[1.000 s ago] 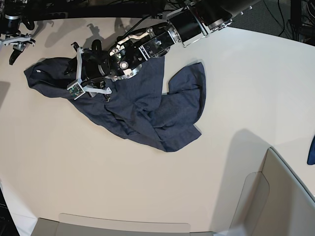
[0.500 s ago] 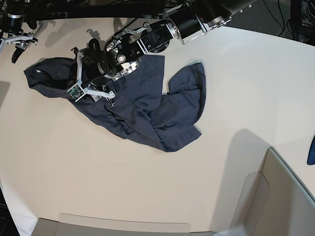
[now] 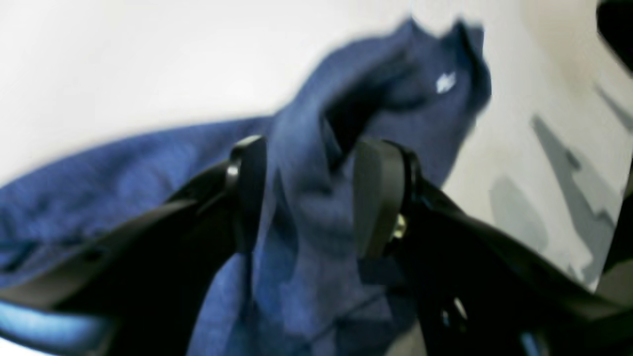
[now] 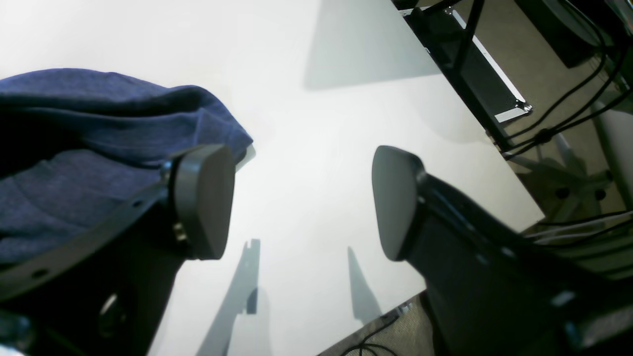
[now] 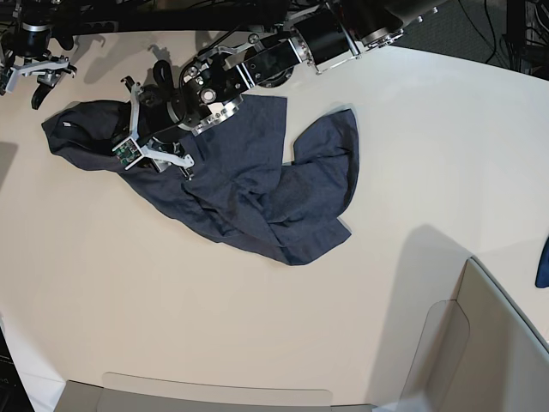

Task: Layout the t-shirt on the table in an organized manner, then fold the t-shirt properly
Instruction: 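Pull the held fabric with the left gripper to spread the shirt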

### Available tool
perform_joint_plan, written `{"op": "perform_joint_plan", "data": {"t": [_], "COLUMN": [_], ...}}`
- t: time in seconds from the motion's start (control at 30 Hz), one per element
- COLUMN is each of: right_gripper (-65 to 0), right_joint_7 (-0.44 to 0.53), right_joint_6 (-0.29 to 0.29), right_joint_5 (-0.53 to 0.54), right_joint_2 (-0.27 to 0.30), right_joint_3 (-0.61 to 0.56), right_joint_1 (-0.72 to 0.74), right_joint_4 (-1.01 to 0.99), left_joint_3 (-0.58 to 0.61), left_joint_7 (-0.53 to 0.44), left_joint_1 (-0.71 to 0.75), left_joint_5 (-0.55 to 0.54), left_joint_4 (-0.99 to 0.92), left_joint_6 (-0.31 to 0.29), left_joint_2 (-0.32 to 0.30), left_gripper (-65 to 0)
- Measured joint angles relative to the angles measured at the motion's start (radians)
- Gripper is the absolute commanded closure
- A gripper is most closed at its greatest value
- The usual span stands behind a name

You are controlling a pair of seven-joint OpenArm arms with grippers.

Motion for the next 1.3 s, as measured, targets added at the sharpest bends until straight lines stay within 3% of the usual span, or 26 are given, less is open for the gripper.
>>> {"op": "perform_joint_plan", "data": {"t": [0.53, 0.57, 0.7, 0.73, 0.93, 1.13, 1.3], "right_gripper": [-42.9, -42.9, -42.9, -42.9, -42.8, -42.8, -42.8], "right_joint_7": [-0.001, -0.001, 0.000, 0.000, -0.001, 0.000, 0.000], "right_joint_6": [0.000, 0.000, 0.000, 0.000, 0.001, 0.004, 0.004], "right_joint_5": [0.000, 0.000, 0.000, 0.000, 0.000, 0.000, 0.000], "right_joint_2": [-0.002, -0.001, -0.002, -0.002, 0.003, 0.006, 0.009], "right_joint_3": [0.000, 0.000, 0.000, 0.000, 0.000, -0.002, -0.002], "right_joint_1": [-0.003, -0.003, -0.003, -0.003, 0.006, 0.027, 0.027], "right_joint_4": [0.000, 0.000, 0.000, -0.001, -0.050, -0.078, -0.079], "left_joint_3": [0.000, 0.000, 0.000, 0.000, -0.003, -0.021, -0.081], "left_joint_7": [-0.195, -0.209, -0.209, -0.209, -0.181, -0.003, 0.027], "left_joint_1": [0.003, 0.003, 0.003, 0.003, 0.006, 0.000, -0.006], "left_joint_5": [-0.001, 0.000, -0.004, -0.003, 0.001, -0.001, 0.003], "left_joint_4": [-0.163, -0.169, -0.176, -0.176, -0.023, 0.220, 0.336], "left_joint_6": [0.000, 0.000, 0.000, 0.000, 0.002, -0.003, 0.000], "left_joint_2": [0.000, 0.000, 0.000, 0.000, -0.004, 0.000, 0.002], "left_gripper": [-26.7, -24.0, -1.3, 0.0, 0.0, 0.0, 0.0]}}
